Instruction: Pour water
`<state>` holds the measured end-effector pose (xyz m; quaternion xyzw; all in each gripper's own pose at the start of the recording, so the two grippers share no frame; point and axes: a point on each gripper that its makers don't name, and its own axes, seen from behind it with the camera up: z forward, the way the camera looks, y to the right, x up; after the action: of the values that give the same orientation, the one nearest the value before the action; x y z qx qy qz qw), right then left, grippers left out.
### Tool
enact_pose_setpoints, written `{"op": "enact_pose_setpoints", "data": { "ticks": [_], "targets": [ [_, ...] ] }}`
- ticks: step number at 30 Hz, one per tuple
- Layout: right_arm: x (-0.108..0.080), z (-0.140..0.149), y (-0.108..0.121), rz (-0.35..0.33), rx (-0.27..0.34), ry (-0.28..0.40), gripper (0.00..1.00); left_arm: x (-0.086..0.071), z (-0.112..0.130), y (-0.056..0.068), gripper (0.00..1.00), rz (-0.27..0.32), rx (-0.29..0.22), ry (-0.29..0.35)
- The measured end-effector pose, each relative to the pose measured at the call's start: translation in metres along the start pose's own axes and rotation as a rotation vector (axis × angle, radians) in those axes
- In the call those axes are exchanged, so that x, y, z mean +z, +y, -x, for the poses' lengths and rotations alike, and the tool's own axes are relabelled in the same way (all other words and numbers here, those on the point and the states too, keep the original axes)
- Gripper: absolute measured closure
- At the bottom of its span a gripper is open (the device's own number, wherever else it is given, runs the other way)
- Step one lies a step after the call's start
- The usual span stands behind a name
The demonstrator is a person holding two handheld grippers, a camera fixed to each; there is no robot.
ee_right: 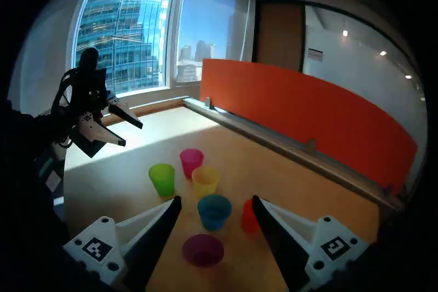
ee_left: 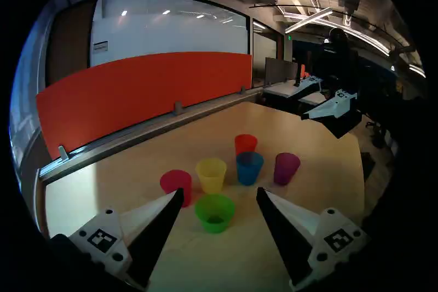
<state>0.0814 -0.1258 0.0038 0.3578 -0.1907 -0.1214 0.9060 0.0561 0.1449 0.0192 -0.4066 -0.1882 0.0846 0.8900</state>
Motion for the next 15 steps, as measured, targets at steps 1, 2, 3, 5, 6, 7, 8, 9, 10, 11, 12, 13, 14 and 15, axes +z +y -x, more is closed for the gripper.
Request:
{"op": "enact_pose_setpoints", "data": {
  "ticks": [1, 2, 3, 5, 6, 7, 8, 9, 10, 11, 12, 13, 14, 15],
  "targets": [
    [0.003, 0.003, 0.0, -0.001, -0.001, -0.007, 0.0, 0.002, 0.003, 0.001, 0.01, 0.006, 0.0, -0.006],
    [0.006, 0.006, 0.001, -0.002, -0.001, -0.014, 0.0, 0.005, 0.006, 0.002, 0.01, 0.011, 0.001, -0.012],
    [0.009, 0.009, 0.001, -0.002, -0.002, -0.021, 0.0, 0.008, 0.01, 0.003, 0.01, 0.016, 0.002, -0.019],
    [0.015, 0.015, 0.002, -0.004, -0.004, -0.033, 0.0, 0.013, 0.016, 0.004, 0.01, 0.022, 0.007, -0.032],
    [0.018, 0.018, 0.002, -0.006, -0.004, -0.039, 0.0, 0.015, 0.02, 0.004, 0.01, 0.024, 0.01, -0.04],
    [0.02, 0.02, 0.003, -0.007, -0.004, -0.044, 0.0, 0.017, 0.023, 0.004, 0.01, 0.024, 0.014, -0.048],
    [0.023, 0.023, 0.003, -0.008, -0.004, -0.049, 0.0, 0.019, 0.027, 0.004, 0.01, 0.024, 0.018, -0.056],
    [0.026, 0.025, 0.003, -0.01, -0.003, -0.055, 0.0, 0.021, 0.031, 0.004, 0.01, 0.024, 0.022, -0.065],
    [0.028, 0.027, 0.003, -0.012, -0.001, -0.06, 0.0, 0.023, 0.035, 0.004, 0.01, 0.025, 0.026, -0.073],
    [0.031, 0.029, 0.003, -0.014, 0.001, -0.065, 0.0, 0.025, 0.038, 0.003, 0.01, 0.026, 0.029, -0.081],
    [0.034, 0.032, 0.004, -0.015, 0.002, -0.07, 0.0, 0.026, 0.042, 0.004, 0.01, 0.028, 0.032, -0.09],
    [0.036, 0.034, 0.004, -0.016, 0.003, -0.076, 0.0, 0.028, 0.045, 0.004, 0.01, 0.03, 0.033, -0.097],
    [0.038, 0.036, 0.005, -0.016, 0.004, -0.081, 0.0, 0.029, 0.049, 0.004, 0.01, 0.033, 0.035, -0.104],
    [0.041, 0.038, 0.005, -0.016, 0.005, -0.086, 0.0, 0.031, 0.052, 0.004, 0.01, 0.035, 0.036, -0.112]
  ]
}}
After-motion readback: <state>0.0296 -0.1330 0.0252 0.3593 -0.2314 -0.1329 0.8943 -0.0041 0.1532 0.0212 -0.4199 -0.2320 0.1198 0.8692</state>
